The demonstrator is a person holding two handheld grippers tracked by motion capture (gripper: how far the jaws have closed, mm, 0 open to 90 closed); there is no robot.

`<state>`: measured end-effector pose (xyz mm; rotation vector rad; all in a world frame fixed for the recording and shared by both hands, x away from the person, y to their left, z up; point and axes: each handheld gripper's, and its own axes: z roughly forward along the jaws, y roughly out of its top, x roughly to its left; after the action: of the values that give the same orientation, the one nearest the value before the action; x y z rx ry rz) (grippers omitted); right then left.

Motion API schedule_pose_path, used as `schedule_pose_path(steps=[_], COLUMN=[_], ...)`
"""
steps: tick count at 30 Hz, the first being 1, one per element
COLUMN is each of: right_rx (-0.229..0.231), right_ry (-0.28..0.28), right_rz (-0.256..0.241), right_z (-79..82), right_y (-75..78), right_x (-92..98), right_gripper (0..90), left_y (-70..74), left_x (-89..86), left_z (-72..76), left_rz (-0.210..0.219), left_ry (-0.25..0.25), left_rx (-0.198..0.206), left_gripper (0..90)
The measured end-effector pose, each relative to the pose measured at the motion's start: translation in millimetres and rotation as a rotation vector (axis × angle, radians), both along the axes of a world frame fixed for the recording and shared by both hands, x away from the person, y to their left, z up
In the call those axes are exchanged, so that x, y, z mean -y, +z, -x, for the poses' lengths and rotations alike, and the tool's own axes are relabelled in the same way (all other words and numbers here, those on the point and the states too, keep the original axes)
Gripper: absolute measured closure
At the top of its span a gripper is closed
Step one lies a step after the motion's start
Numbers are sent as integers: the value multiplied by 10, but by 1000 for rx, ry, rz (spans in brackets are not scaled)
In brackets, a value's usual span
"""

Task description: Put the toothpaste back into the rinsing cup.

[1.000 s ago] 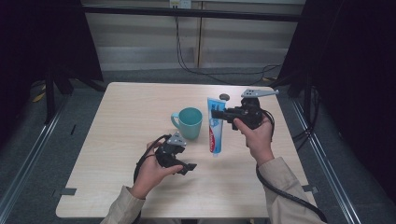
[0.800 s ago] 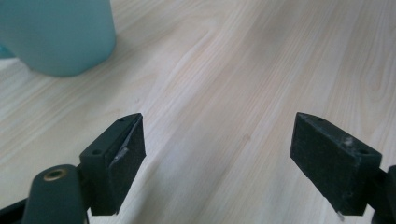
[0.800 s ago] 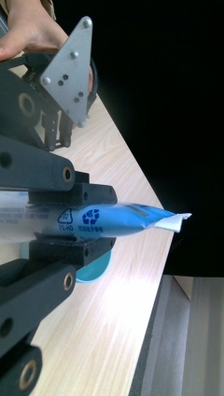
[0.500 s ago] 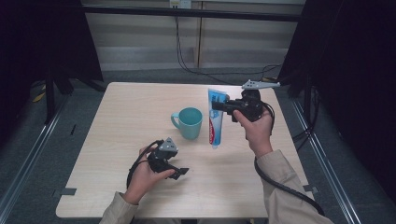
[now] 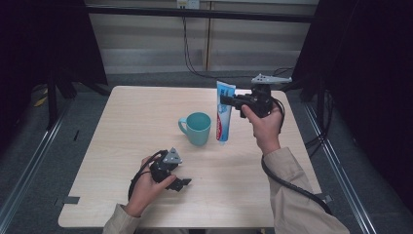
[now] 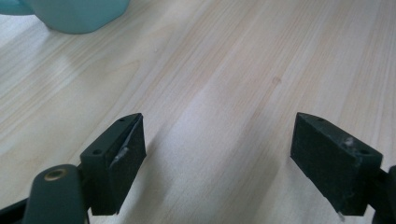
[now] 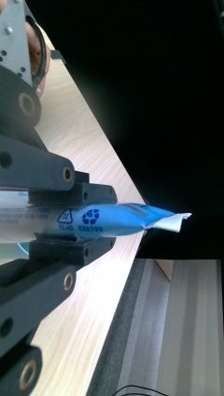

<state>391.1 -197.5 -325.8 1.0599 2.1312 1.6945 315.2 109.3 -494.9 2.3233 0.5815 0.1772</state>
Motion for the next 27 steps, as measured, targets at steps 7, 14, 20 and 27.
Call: schedule_pose_path(steps=[7, 14, 20, 27], right_rx=[19, 38, 50, 62], right_ry=[-11, -19, -37, -52], right_rz=[2, 1, -7, -9], right_z=[-75, -142, -196, -261], right_y=[95, 163, 196, 273], right_x=[-49, -115, -157, -190], right_gripper=[778, 778, 778, 777], left_y=[-66, -96, -145, -145], left_x=[-30, -60, -103, -99], left_z=[11, 31, 47, 49], left_rz=[-28, 4, 49, 46], left_ry=[-28, -24, -25, -22], left_rx=[-5, 6, 29, 30], left_gripper=[172, 153, 127, 124])
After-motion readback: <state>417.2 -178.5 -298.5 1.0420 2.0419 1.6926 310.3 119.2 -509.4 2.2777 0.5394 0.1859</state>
